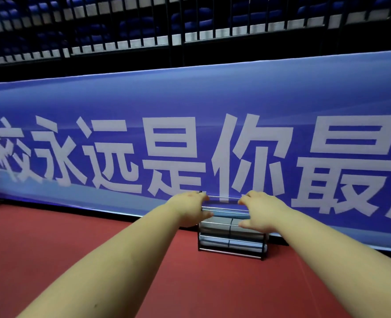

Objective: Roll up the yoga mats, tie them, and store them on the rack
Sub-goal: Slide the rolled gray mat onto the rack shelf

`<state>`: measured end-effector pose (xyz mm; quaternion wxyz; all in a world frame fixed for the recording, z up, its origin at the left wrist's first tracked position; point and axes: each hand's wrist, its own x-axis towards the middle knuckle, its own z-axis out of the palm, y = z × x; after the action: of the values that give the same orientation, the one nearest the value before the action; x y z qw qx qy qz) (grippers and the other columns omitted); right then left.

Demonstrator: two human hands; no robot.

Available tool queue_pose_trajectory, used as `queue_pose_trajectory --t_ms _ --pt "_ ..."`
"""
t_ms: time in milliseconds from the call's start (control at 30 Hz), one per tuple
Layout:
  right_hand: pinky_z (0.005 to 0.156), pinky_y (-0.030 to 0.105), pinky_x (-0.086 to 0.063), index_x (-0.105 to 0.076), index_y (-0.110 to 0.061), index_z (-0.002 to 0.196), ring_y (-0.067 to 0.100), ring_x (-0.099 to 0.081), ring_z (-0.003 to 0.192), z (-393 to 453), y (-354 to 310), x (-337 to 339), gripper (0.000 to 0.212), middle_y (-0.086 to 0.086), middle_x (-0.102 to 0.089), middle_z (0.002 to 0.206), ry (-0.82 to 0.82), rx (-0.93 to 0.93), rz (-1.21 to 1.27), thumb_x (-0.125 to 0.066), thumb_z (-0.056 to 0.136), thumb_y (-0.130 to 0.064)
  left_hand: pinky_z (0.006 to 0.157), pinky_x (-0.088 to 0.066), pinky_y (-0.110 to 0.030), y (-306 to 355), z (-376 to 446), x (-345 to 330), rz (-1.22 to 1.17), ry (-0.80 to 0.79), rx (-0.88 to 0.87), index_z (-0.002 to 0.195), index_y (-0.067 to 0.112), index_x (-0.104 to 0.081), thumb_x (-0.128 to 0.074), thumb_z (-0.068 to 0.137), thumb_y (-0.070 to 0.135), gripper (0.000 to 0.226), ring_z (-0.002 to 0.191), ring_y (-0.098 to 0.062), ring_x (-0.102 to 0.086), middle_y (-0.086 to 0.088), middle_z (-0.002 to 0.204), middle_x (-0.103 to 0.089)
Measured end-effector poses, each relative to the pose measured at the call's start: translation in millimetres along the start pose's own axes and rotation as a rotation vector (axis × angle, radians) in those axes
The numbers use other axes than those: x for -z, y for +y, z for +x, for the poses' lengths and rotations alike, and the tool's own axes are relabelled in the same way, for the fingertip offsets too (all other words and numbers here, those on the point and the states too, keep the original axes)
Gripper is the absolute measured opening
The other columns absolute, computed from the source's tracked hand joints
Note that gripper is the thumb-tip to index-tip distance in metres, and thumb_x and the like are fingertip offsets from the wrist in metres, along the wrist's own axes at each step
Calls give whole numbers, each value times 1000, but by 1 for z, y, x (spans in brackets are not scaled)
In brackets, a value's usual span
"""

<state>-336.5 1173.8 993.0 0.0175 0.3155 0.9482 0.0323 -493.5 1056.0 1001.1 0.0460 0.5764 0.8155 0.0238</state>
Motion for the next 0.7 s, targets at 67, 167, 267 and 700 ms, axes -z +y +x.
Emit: queue_pose_trajectory --t_ms 67,167,267,700 --pt "102 36 -40 -34 -23 143 22 -39 130 -14 -23 4 65 2 -38 143 3 -5 -6 -53 89 -52 109 -30 -35 -20 -27 -1 4 -10 -1 145 21 -31 -44 96 46 57 136 -20 -34 -1 150 -34" --pt "102 36 -40 -33 -25 144 22 -38 130 -32 -63 7 64 1 -37 144 28 -53 30 -53 89 -51 109 -30 -35 -59 -66 -6 -13 5 7 145 22 -31 -44 96 47 57 136 -20 -34 0 150 -34" --pt "101 38 -41 -35 -22 142 22 -40 128 -57 -109 -5 63 2 -38 141 -27 -133 41 -53 89 -52 109 -31 -35 -95 -103 -21 -33 -18 -10 144 24 -32 -45 95 49 57 136 -19 -34 0 150 -35" --pt "101 38 -40 -40 -22 138 23 -42 125 -153 -231 0 60 3 -41 136 -95 -202 -16 -55 88 -51 107 -33 -35 -111 -200 -35 -81 25 -255 143 23 -34 -47 94 47 56 132 -20 -39 -2 145 -41"
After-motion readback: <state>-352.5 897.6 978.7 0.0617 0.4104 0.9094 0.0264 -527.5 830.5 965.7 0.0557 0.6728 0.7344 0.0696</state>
